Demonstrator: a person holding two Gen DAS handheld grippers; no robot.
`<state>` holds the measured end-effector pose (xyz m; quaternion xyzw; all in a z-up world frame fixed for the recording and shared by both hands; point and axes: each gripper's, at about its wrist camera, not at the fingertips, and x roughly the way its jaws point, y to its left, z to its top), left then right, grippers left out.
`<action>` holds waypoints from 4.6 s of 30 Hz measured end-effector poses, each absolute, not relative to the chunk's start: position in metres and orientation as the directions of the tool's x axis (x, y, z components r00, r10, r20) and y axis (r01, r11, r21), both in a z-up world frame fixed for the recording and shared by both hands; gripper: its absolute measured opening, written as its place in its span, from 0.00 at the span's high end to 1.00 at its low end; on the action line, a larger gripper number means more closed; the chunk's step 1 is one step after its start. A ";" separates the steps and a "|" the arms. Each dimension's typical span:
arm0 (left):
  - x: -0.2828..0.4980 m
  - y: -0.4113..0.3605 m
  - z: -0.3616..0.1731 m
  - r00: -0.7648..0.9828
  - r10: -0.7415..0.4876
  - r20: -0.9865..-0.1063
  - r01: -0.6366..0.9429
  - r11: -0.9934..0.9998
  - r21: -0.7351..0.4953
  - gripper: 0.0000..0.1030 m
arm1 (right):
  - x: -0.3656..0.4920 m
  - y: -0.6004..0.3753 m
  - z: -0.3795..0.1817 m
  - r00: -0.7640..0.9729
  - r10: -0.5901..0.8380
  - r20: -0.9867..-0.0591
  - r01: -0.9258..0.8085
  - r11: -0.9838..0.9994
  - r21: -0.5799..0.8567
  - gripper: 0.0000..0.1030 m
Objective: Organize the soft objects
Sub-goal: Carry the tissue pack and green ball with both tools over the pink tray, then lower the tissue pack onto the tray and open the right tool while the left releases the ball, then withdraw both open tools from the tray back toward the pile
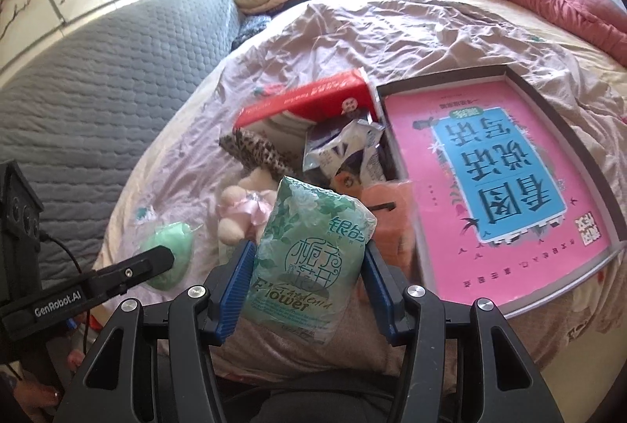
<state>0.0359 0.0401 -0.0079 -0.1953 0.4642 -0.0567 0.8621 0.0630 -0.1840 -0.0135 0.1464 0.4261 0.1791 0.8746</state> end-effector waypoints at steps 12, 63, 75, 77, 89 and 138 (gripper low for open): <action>0.045 -0.030 0.021 0.563 -0.323 -0.761 0.025 0.927 -0.374 0.63 | 0.062 -0.244 0.008 0.645 0.388 -0.658 -0.089 0.893 0.440 0.45; 0.111 -0.214 -0.047 0.353 -0.288 -0.890 0.260 0.944 -0.202 0.63 | 0.097 -0.380 -0.043 0.641 0.181 -0.746 0.112 0.939 0.325 0.45; 0.112 -0.219 -0.067 0.322 -0.277 -0.905 0.266 0.944 -0.195 0.63 | 0.107 -0.379 -0.070 0.587 0.174 -0.791 0.131 0.943 0.305 0.45; 0.113 -0.220 -0.069 0.316 -0.279 -0.907 0.267 0.943 -0.197 0.63 | 0.108 -0.378 -0.072 0.580 0.170 -0.796 0.130 0.946 0.297 0.45; 0.112 -0.220 -0.073 0.307 -0.273 -0.912 0.270 0.944 -0.191 0.63 | 0.113 -0.378 -0.081 0.561 0.151 -0.814 0.143 0.951 0.274 0.44; 0.092 -0.199 -0.032 0.416 -0.263 -0.871 0.250 0.953 -0.169 0.30 | 0.097 -0.385 -0.051 0.614 0.059 -0.787 0.167 0.965 0.203 0.27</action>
